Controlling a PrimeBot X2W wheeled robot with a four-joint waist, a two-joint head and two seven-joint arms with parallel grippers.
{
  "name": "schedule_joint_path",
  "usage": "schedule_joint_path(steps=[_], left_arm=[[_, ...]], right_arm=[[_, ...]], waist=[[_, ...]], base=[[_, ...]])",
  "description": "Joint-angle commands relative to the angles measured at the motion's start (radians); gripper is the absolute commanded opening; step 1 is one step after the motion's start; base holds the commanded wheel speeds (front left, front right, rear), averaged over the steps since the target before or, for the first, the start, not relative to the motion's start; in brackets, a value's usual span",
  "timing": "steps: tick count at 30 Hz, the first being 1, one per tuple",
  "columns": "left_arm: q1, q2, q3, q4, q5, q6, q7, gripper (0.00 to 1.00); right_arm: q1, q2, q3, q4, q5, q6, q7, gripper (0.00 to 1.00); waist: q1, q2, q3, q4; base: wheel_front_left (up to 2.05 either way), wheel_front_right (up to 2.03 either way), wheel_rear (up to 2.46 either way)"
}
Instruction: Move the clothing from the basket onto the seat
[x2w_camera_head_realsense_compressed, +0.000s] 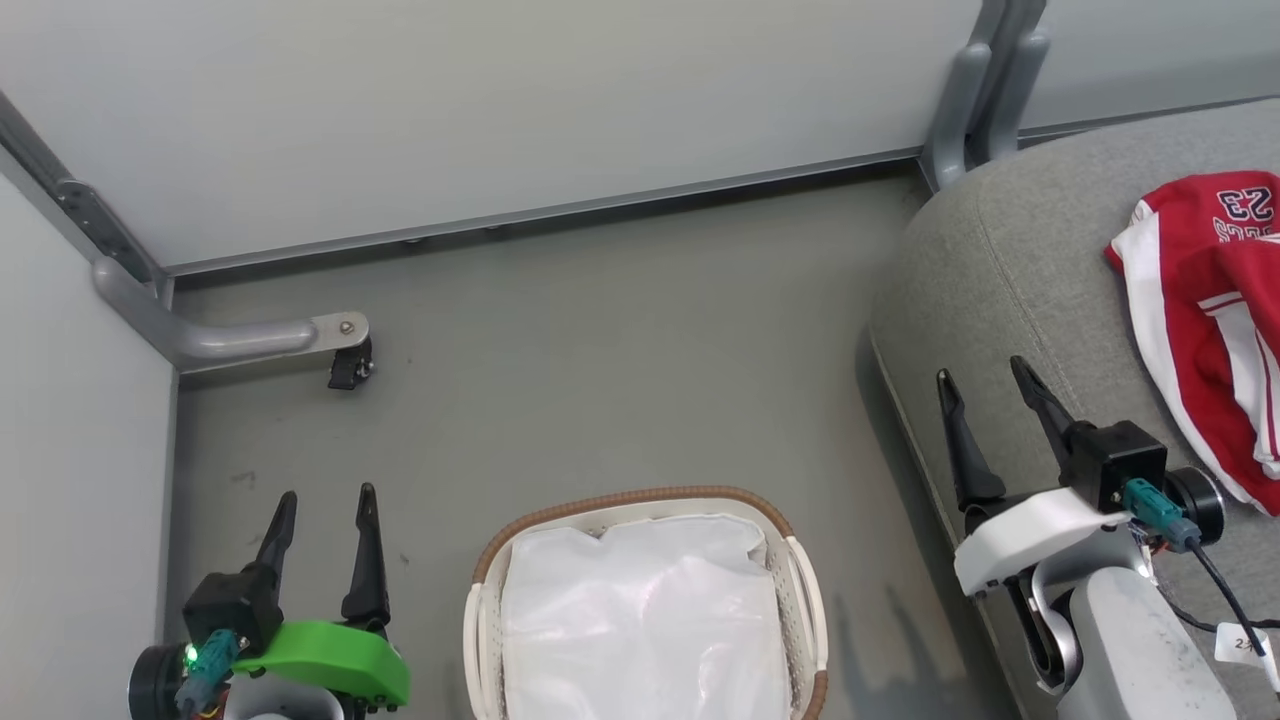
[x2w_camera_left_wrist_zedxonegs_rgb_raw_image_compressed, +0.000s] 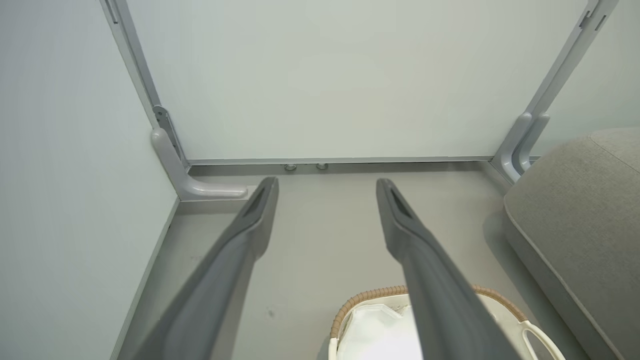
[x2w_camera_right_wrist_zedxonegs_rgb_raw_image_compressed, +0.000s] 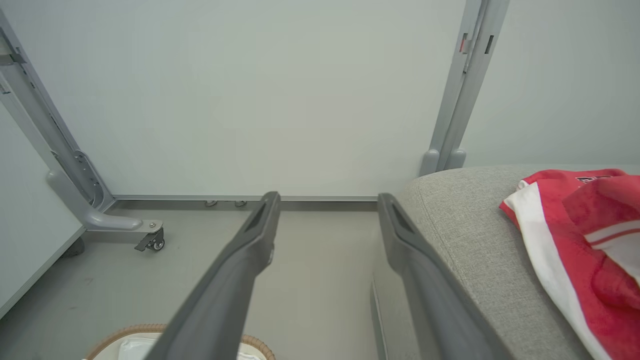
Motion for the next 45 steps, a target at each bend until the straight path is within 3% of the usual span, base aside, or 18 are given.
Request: schedule_joint_path(steps=[1, 10, 11, 15, 45], left_arm=[[0.021, -0.001, 0.006, 0.002, -0.008, -0.002, 0.000, 1.00], [0.056, -0.001, 0.030, 0.001, -0.065, -0.003, 0.000, 1.00], [0.045, -0.001, 0.028, 0.006, -0.065, -0.001, 0.000, 0.00], [0.046, -0.006, 0.028, 0.034, -0.073, -0.001, 0.003, 0.00], [0.019, -0.004, 0.064, -0.025, -0.563, -0.001, 0.140, 0.00]], right_arm=[[0.026, -0.001, -0.001, 0.004, 0.005, -0.001, -0.005, 1.00], [0.060, 0.009, -0.005, 0.010, 0.015, -0.001, -0.005, 1.00], [0.053, 0.011, -0.002, 0.012, 0.009, 0.000, 0.000, 0.00], [0.066, 0.019, -0.004, 0.041, 0.018, 0.000, 0.006, 0.00], [0.100, 0.016, -0.048, -0.017, 0.562, 0.000, 0.141, 0.00]], waist=[[0.0000, -0.0001, -0.024, 0.023], [0.0000, -0.0001, -0.046, 0.031], [0.0000, -0.0001, -0.045, 0.030], [0.0000, -0.0001, -0.046, 0.030], [0.0000, -0.0001, -0.065, 0.029]], base=[[0.00, 0.00, 0.00], [0.00, 0.00, 0.00], [0.00, 0.00, 0.00], [0.00, 0.00, 0.00], [0.00, 0.00, 0.00]])
